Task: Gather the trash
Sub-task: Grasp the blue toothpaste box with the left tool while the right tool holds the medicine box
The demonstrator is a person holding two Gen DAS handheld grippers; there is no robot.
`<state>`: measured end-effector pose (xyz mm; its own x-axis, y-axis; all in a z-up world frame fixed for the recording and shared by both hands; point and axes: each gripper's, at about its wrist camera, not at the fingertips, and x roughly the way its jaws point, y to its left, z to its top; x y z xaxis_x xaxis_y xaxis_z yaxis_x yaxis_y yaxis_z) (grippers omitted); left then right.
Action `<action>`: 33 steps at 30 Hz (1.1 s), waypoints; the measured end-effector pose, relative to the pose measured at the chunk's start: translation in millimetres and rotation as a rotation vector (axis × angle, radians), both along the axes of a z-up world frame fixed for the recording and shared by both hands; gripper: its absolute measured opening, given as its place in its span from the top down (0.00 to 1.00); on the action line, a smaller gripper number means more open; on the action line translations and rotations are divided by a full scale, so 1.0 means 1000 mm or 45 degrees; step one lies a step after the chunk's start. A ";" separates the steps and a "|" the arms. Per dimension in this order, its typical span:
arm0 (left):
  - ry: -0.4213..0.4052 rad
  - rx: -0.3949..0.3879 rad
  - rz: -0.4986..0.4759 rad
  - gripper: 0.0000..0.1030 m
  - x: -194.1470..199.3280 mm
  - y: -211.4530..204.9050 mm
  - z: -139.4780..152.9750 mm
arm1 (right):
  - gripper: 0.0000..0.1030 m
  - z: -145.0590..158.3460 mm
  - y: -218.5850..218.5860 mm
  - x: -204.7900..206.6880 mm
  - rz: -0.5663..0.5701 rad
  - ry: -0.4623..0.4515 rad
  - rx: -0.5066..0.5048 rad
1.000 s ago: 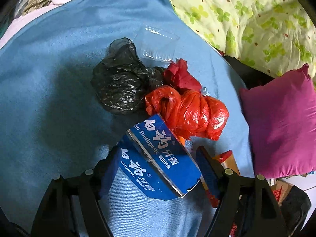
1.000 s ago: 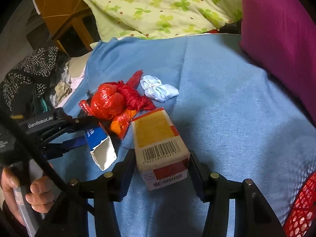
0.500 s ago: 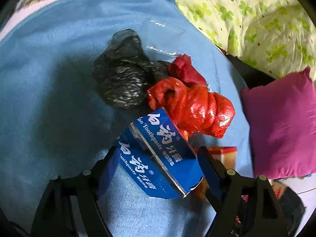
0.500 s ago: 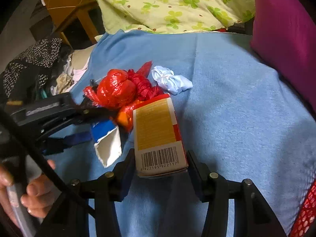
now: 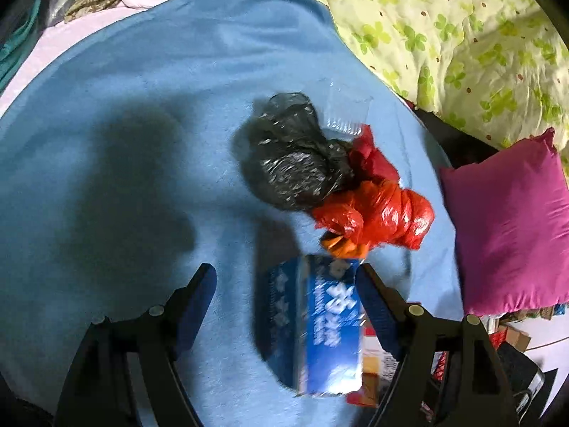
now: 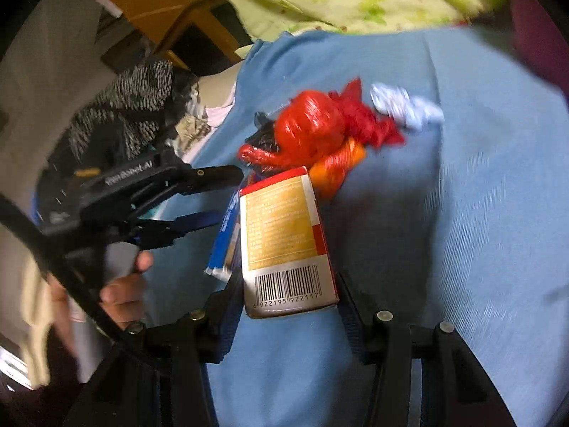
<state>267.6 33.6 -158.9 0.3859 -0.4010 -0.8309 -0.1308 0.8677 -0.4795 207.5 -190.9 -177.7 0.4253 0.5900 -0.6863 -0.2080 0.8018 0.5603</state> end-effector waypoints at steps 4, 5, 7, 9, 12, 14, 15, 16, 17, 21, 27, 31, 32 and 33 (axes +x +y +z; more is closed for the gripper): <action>-0.035 0.035 -0.054 0.22 -0.012 -0.005 0.003 | 0.48 0.001 -0.023 -0.020 -0.150 -0.002 -0.082; -0.058 0.050 -0.073 0.22 -0.014 -0.011 0.006 | 0.48 0.005 -0.029 -0.024 -0.192 -0.025 -0.113; -0.118 0.073 -0.112 0.22 -0.019 -0.023 0.011 | 0.48 0.017 -0.039 -0.034 -0.292 -0.100 -0.228; -0.185 0.100 -0.159 0.22 -0.025 -0.038 0.018 | 0.48 0.028 -0.046 -0.041 -0.377 -0.166 -0.310; -0.242 0.195 -0.235 0.21 -0.033 -0.062 0.019 | 0.48 0.031 -0.057 -0.040 -0.459 -0.169 -0.324; -0.237 0.248 -0.251 0.21 -0.035 -0.073 0.012 | 0.48 0.026 -0.061 -0.036 -0.475 -0.145 -0.320; -0.218 0.269 -0.245 0.21 -0.034 -0.075 0.006 | 0.48 0.022 -0.063 -0.034 -0.480 -0.123 -0.303; -0.193 0.283 -0.232 0.22 -0.032 -0.079 -0.002 | 0.48 0.020 -0.065 -0.033 -0.482 -0.111 -0.292; -0.168 0.294 -0.224 0.22 -0.032 -0.078 -0.009 | 0.48 0.018 -0.066 -0.033 -0.480 -0.103 -0.283; -0.109 0.318 -0.217 0.23 -0.034 -0.075 -0.028 | 0.48 0.016 -0.069 -0.031 -0.477 -0.099 -0.273; -0.199 0.326 -0.214 0.47 -0.050 -0.058 -0.013 | 0.48 0.016 -0.068 -0.031 -0.478 -0.118 -0.254; -0.254 0.391 -0.228 0.59 -0.058 -0.052 -0.005 | 0.48 0.019 -0.064 -0.032 -0.472 -0.141 -0.266; -0.256 0.392 -0.235 0.60 -0.061 -0.051 -0.004 | 0.48 0.020 -0.063 -0.032 -0.469 -0.145 -0.267; -0.258 0.387 -0.238 0.60 -0.066 -0.049 -0.001 | 0.48 0.021 -0.061 -0.033 -0.466 -0.151 -0.267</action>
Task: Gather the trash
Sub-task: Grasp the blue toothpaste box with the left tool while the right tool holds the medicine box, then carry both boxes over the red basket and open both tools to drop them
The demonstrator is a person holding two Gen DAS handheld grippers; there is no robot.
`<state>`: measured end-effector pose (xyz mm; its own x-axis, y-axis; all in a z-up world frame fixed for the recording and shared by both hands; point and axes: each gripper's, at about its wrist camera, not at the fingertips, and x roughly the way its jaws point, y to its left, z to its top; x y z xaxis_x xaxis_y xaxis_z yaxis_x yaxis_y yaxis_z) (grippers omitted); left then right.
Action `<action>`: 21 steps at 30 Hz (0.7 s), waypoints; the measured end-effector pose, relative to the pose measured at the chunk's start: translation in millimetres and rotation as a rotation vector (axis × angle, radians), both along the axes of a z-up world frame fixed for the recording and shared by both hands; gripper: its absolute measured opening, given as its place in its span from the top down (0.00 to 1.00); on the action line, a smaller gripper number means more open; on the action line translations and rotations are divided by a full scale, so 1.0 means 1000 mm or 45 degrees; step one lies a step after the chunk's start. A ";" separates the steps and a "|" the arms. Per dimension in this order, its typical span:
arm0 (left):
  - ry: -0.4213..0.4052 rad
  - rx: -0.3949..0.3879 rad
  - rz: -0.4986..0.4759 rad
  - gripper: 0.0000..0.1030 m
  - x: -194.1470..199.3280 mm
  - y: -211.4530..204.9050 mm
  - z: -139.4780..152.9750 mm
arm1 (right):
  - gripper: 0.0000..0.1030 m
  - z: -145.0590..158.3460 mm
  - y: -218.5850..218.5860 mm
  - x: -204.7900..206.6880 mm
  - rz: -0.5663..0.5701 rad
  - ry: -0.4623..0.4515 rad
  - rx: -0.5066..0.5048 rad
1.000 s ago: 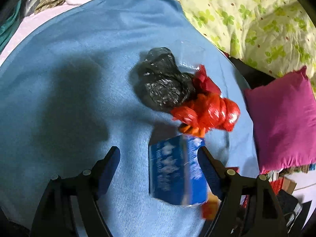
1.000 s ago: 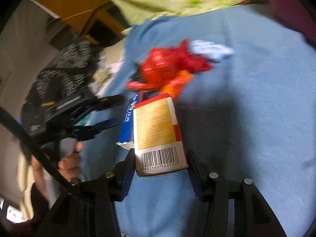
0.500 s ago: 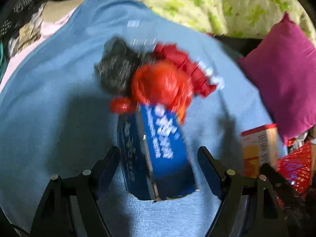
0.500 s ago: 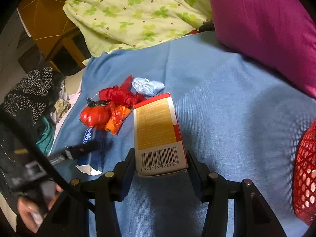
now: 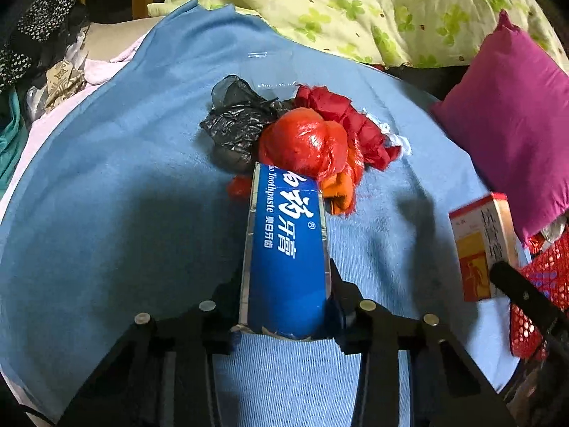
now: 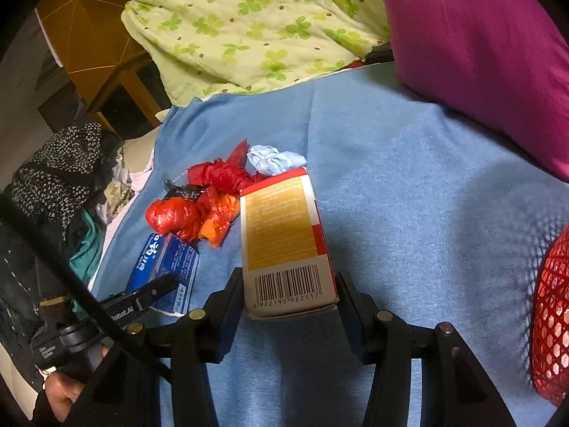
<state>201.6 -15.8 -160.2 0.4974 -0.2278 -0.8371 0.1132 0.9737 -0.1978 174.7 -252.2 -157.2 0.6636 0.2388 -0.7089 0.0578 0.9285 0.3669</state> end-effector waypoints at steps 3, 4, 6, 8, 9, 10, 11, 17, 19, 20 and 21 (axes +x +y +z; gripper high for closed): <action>-0.032 -0.005 -0.008 0.61 -0.008 -0.002 0.011 | 0.48 0.005 0.000 -0.003 0.004 -0.024 0.012; -0.052 0.001 -0.016 0.61 -0.014 -0.004 0.013 | 0.48 0.008 -0.001 -0.005 0.004 -0.036 0.021; -0.097 -0.005 -0.034 0.61 -0.032 -0.005 0.019 | 0.48 0.017 -0.003 -0.011 -0.005 -0.081 0.033; -0.115 -0.018 -0.039 0.61 -0.044 -0.008 0.020 | 0.48 0.027 -0.006 -0.019 -0.015 -0.125 0.041; -0.119 -0.035 -0.047 0.61 -0.052 -0.008 0.020 | 0.48 0.032 -0.007 -0.026 -0.021 -0.155 0.040; -0.124 -0.058 -0.056 0.61 -0.062 -0.005 0.022 | 0.48 0.037 -0.008 -0.032 -0.028 -0.181 0.033; -0.133 -0.071 -0.060 0.61 -0.068 -0.004 0.024 | 0.48 0.043 -0.008 -0.041 -0.037 -0.213 0.021; -0.225 -0.070 -0.075 0.61 -0.093 -0.005 0.058 | 0.48 0.080 -0.023 -0.103 -0.088 -0.373 0.043; -0.286 -0.070 -0.102 0.61 -0.101 -0.012 0.078 | 0.48 0.093 -0.028 -0.123 -0.107 -0.415 0.013; -0.307 -0.070 -0.114 0.61 -0.103 -0.016 0.084 | 0.48 0.101 -0.032 -0.133 -0.117 -0.436 -0.003; -0.338 -0.070 -0.135 0.61 -0.109 -0.023 0.095 | 0.48 0.108 -0.036 -0.143 -0.129 -0.455 -0.015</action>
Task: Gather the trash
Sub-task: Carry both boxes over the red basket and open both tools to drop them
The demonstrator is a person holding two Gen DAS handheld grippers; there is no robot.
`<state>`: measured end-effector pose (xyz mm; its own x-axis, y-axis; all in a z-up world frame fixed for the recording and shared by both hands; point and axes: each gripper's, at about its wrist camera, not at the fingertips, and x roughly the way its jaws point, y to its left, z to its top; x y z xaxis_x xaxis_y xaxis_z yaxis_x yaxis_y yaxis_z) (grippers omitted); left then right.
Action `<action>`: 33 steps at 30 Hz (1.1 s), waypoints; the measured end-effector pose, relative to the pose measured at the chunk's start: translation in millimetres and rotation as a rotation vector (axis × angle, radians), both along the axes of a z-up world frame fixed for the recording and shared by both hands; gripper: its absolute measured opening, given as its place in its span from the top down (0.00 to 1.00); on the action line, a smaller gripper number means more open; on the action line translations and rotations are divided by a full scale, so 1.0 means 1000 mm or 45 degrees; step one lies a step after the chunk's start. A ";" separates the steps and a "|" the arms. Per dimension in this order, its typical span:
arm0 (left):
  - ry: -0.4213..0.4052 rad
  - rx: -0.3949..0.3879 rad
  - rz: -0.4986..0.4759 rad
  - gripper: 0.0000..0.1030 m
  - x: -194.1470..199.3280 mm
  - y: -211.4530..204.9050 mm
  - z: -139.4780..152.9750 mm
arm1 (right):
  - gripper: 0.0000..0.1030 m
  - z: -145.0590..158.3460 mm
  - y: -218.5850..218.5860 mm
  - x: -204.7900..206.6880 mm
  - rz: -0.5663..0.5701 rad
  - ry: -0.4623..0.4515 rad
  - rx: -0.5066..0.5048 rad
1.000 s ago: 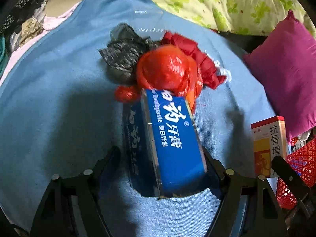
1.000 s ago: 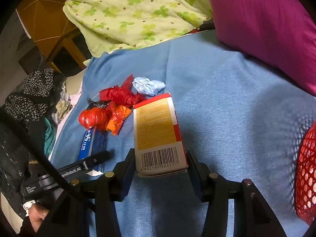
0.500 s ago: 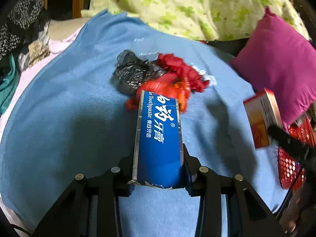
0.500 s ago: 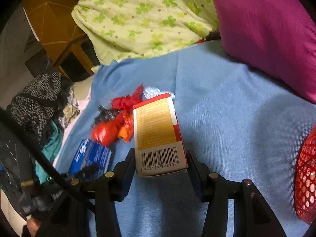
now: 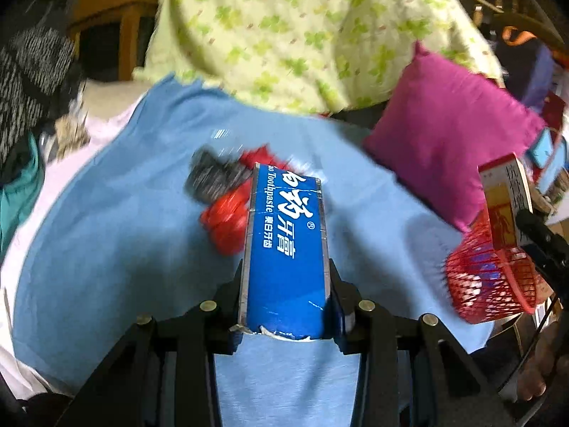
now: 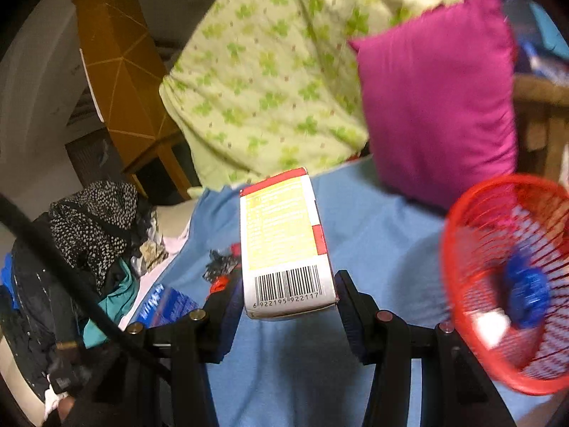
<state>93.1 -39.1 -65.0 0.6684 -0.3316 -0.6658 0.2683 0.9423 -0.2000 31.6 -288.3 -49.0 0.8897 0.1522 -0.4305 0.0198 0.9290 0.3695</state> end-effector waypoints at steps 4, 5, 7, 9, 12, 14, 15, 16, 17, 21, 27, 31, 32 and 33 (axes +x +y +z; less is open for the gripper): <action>-0.088 0.014 -0.082 0.61 -0.016 -0.029 0.031 | 0.48 0.027 -0.023 -0.041 -0.085 -0.073 -0.022; -0.108 0.021 -0.109 0.61 -0.021 -0.039 0.040 | 0.48 0.032 -0.030 -0.050 -0.109 -0.086 -0.020; -0.147 0.036 -0.150 0.61 -0.031 -0.054 0.052 | 0.48 0.040 -0.044 -0.066 -0.154 -0.104 -0.015; -0.190 0.046 -0.194 0.61 -0.040 -0.070 0.065 | 0.48 0.045 -0.056 -0.080 -0.199 -0.119 -0.017; -0.220 0.032 -0.264 0.61 -0.046 -0.091 0.081 | 0.48 0.050 -0.079 -0.101 -0.266 -0.137 -0.005; -0.224 0.010 -0.328 0.61 -0.049 -0.107 0.090 | 0.48 0.051 -0.093 -0.112 -0.308 -0.147 0.001; -0.229 0.006 -0.358 0.61 -0.052 -0.117 0.094 | 0.48 0.052 -0.100 -0.116 -0.333 -0.152 0.002; -0.234 0.001 -0.392 0.61 -0.056 -0.127 0.097 | 0.48 0.051 -0.108 -0.122 -0.360 -0.155 0.007; -0.234 -0.013 -0.443 0.61 -0.058 -0.140 0.100 | 0.48 0.050 -0.117 -0.127 -0.385 -0.157 0.019; -0.216 -0.006 -0.592 0.60 -0.064 -0.188 0.100 | 0.48 0.040 -0.148 -0.139 -0.459 -0.141 0.095; -0.129 0.040 -0.720 0.56 -0.061 -0.253 0.077 | 0.48 0.014 -0.182 -0.143 -0.508 -0.087 0.229; -0.108 0.083 -0.757 0.49 -0.058 -0.281 0.059 | 0.45 -0.002 -0.193 -0.137 -0.502 -0.040 0.281; -0.099 0.090 -0.766 0.48 -0.057 -0.285 0.055 | 0.45 -0.006 -0.195 -0.134 -0.503 -0.023 0.287; -0.082 0.094 -0.780 0.47 -0.056 -0.289 0.051 | 0.44 -0.010 -0.196 -0.132 -0.500 -0.010 0.297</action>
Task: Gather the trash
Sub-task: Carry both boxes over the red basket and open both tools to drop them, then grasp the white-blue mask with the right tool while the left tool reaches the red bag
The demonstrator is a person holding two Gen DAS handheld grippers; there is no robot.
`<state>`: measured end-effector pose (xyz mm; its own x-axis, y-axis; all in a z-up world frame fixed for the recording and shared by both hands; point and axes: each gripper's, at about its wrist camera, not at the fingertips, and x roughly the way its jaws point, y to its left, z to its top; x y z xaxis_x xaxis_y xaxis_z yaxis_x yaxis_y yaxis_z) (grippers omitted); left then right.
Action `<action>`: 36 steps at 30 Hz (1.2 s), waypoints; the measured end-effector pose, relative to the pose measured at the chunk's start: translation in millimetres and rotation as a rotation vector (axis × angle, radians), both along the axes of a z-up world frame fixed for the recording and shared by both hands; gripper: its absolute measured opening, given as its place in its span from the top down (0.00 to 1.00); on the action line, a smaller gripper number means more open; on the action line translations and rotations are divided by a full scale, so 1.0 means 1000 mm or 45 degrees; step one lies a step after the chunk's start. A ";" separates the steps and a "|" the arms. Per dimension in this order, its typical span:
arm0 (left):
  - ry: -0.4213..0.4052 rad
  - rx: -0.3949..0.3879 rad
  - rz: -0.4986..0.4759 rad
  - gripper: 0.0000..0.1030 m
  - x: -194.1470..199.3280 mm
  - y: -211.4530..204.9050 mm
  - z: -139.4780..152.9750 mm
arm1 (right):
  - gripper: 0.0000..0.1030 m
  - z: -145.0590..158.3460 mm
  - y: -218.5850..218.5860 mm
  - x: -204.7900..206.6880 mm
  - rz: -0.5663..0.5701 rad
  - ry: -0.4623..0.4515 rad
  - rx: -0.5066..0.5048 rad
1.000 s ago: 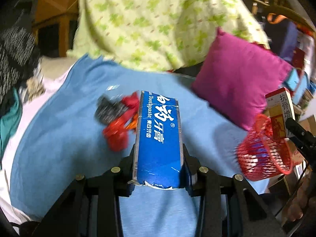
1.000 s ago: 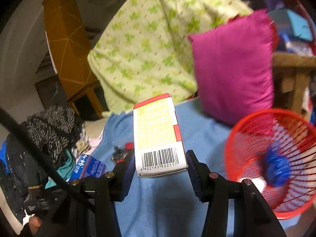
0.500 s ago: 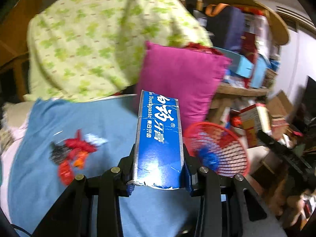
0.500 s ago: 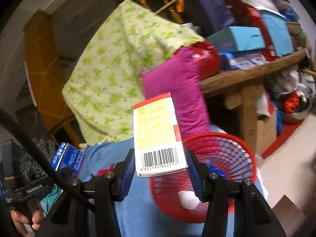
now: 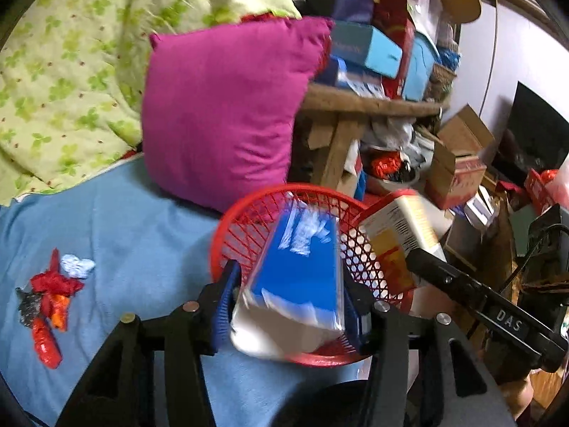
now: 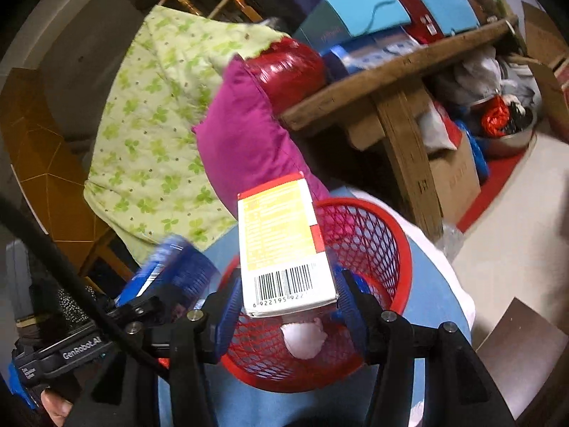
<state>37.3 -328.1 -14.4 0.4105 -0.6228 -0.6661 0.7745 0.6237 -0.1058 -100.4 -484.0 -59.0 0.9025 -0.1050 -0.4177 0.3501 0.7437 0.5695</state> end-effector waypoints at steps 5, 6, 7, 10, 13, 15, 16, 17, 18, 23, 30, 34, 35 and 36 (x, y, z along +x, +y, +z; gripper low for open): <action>0.062 -0.039 0.020 0.42 0.012 0.019 -0.005 | 0.33 -0.010 -0.004 0.002 0.018 -0.003 0.055; 0.065 -0.056 0.038 0.42 0.014 0.030 -0.004 | 0.33 -0.009 -0.004 0.002 0.018 -0.013 0.053; 0.063 -0.066 0.051 0.42 0.017 0.038 -0.002 | 0.33 -0.006 -0.002 0.001 0.014 -0.029 0.038; 0.041 -0.084 0.131 0.37 0.026 0.070 0.000 | 0.33 0.004 0.010 0.001 0.024 -0.074 -0.007; 0.047 -0.102 0.251 0.36 0.037 0.120 -0.009 | 0.33 0.017 0.031 0.006 0.065 -0.121 -0.069; 0.061 -0.093 0.341 0.36 0.046 0.154 -0.020 | 0.33 0.028 0.051 0.012 0.115 -0.164 -0.115; 0.066 -0.088 0.381 0.36 0.049 0.170 -0.025 | 0.33 0.032 0.059 0.015 0.135 -0.178 -0.135; 0.068 -0.081 0.437 0.36 0.054 0.188 -0.031 | 0.33 0.037 0.070 0.020 0.163 -0.194 -0.159; 0.065 -0.071 0.496 0.36 0.059 0.208 -0.037 | 0.33 0.040 0.080 0.026 0.190 -0.204 -0.176; 0.068 -0.037 0.765 0.36 0.084 0.300 -0.063 | 0.33 0.045 0.137 0.072 0.378 -0.174 -0.216; 0.141 -0.094 1.004 0.36 0.118 0.382 -0.094 | 0.33 0.014 0.213 0.165 0.631 0.006 -0.236; 0.184 -0.143 1.065 0.36 0.141 0.395 -0.107 | 0.33 -0.015 0.236 0.220 0.722 0.115 -0.203; 0.189 -0.149 1.071 0.36 0.148 0.396 -0.109 | 0.33 -0.022 0.240 0.235 0.729 0.148 -0.206; 0.193 -0.153 1.077 0.36 0.157 0.395 -0.110 | 0.33 -0.030 0.243 0.250 0.733 0.178 -0.207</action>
